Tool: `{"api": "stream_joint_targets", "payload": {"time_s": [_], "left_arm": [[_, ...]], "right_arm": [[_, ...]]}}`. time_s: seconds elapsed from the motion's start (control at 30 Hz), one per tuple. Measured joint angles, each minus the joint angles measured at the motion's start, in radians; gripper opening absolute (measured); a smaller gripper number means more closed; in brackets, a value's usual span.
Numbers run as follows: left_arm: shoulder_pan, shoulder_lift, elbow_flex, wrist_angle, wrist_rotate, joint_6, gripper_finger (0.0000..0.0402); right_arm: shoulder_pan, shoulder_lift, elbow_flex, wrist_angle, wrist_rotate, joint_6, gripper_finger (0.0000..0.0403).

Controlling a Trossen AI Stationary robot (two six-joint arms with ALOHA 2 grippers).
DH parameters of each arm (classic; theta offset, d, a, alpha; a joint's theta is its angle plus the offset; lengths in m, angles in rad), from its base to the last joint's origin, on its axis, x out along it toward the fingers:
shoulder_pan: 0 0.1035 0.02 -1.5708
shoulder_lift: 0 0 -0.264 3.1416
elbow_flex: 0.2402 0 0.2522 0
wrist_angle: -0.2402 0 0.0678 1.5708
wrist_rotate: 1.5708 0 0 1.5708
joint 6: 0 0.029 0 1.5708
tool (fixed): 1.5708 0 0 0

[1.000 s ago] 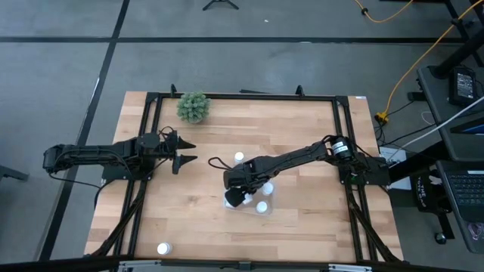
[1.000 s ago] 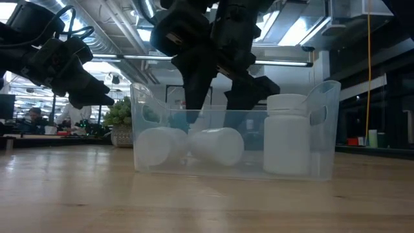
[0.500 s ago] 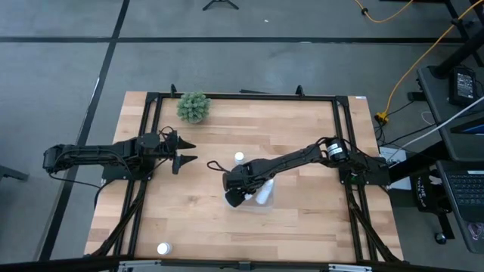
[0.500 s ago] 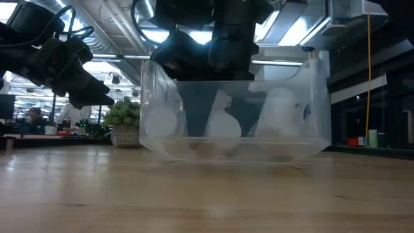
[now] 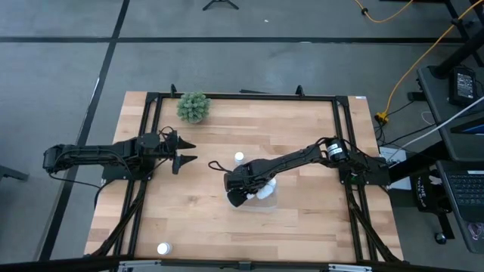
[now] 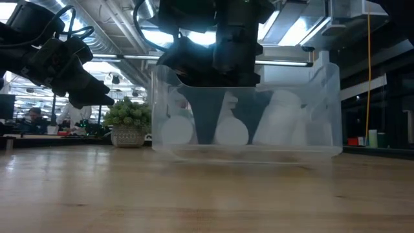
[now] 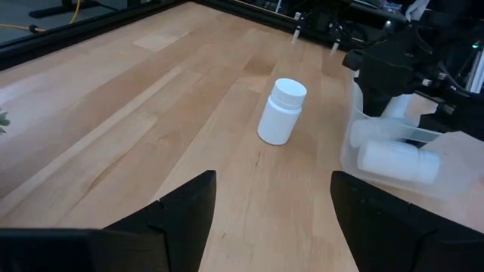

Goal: Pick and place pill bottles into a basket
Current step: Adjust the white medicine bottle on the transparent bin

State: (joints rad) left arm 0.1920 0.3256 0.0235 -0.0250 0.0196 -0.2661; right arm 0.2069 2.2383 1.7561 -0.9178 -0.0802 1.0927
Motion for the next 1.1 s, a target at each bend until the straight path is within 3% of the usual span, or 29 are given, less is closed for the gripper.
{"api": "stream_joint_targets", "payload": {"time_s": [0.47,0.9,1.1], "left_arm": [[0.000,0.000,0.000,0.000,0.000,0.000,0.0253],[0.000,0.000,0.000,0.001,0.000,0.000,0.0253],[0.000,0.000,0.000,0.002,0.000,0.000,0.0253]], "right_arm": [[0.027,0.000,-0.001,-0.012,0.003,0.002,0.0269],[0.027,0.000,-0.001,-0.012,-0.001,-0.030,0.0189],[0.027,0.000,-0.001,-0.010,-0.001,-0.048,0.0186]]}}
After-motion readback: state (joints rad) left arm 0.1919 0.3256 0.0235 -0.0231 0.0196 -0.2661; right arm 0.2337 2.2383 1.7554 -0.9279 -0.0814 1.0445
